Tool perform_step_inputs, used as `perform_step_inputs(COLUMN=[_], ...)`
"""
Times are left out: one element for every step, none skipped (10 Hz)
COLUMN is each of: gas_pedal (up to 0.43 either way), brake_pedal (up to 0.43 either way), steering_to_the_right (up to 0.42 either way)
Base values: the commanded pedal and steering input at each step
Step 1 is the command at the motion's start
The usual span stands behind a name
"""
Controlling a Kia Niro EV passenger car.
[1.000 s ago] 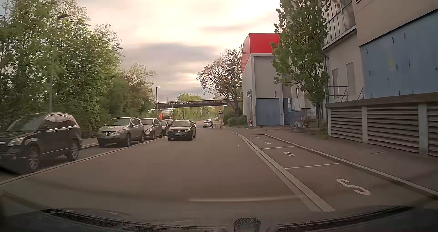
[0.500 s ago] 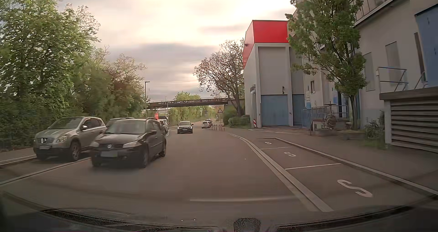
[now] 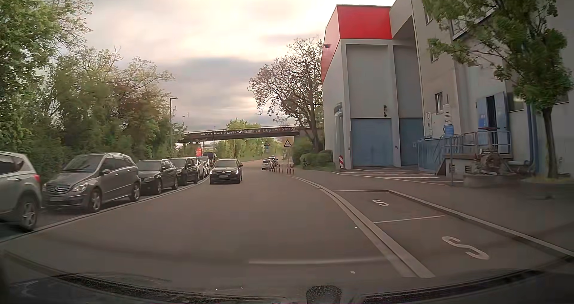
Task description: Follow the waypoints while adhering to traffic rules and regulations
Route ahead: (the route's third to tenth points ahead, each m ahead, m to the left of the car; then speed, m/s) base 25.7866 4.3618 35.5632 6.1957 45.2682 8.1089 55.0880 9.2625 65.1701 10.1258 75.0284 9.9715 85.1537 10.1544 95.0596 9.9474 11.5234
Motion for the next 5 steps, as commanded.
perform_step_inputs(gas_pedal=[0.008, 0.008, 0.008, 0.008, 0.008], brake_pedal=[0.000, 0.000, 0.000, 0.000, 0.000], steering_to_the_right=[-0.007, -0.010, -0.012, -0.014, -0.016])
